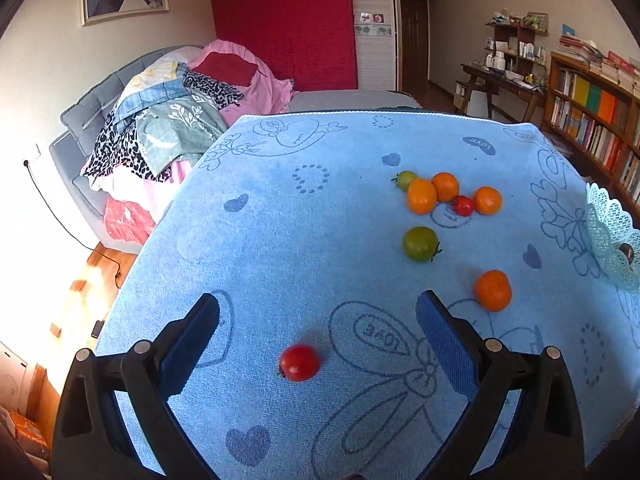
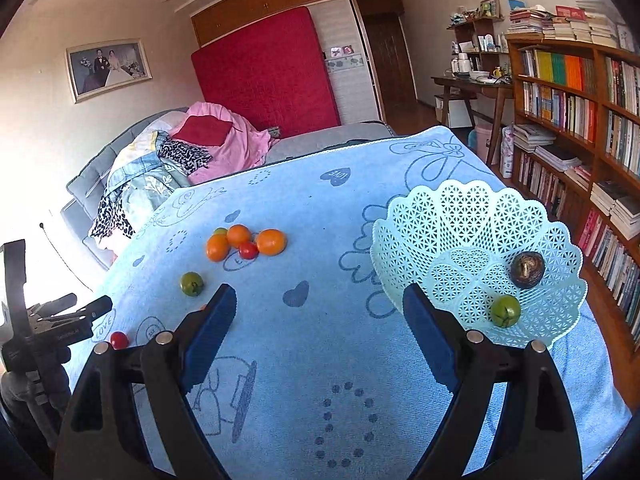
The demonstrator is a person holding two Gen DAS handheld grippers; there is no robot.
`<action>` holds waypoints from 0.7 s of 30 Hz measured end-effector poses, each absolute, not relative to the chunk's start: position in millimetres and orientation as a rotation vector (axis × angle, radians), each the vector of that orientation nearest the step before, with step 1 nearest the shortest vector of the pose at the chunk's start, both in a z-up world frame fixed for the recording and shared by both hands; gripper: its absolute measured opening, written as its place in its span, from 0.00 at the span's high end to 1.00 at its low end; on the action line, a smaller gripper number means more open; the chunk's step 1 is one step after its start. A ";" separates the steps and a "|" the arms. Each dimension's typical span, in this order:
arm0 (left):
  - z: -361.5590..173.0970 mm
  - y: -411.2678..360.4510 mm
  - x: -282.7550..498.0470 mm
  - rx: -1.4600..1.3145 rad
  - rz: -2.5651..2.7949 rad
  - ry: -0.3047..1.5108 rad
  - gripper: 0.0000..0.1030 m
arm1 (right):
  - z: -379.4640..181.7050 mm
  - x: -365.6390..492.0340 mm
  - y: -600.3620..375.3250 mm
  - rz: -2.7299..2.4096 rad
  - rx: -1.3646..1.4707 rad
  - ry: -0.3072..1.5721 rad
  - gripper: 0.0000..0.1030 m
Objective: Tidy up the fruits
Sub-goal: 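Grasp the red tomato with the left tool while the right tool grasps a tangerine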
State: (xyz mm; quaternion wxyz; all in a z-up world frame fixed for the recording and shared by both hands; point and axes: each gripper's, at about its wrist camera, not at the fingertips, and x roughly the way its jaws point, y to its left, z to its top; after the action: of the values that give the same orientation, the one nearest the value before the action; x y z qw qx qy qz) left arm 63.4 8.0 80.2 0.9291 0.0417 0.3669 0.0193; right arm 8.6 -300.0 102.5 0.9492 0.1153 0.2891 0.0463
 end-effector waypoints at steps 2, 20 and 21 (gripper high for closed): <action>70.5 14.8 62.2 0.083 0.054 0.776 0.05 | 100.2 10.9 -293.1 0.104 0.227 0.599 0.16; 22.6 44.2 70.0 0.010 0.020 0.921 0.51 | 78.8 34.6 -245.2 0.176 0.165 0.699 0.16; 21.0 44.7 70.2 0.003 0.012 0.926 0.54 | 77.6 36.3 -242.9 0.179 0.163 0.705 0.16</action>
State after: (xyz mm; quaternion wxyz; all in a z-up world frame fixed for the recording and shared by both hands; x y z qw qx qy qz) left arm 70.2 44.7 21.0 0.8947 0.0016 0.4467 0.0057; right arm 36.3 -242.9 77.6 0.9314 0.0795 0.3443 0.0877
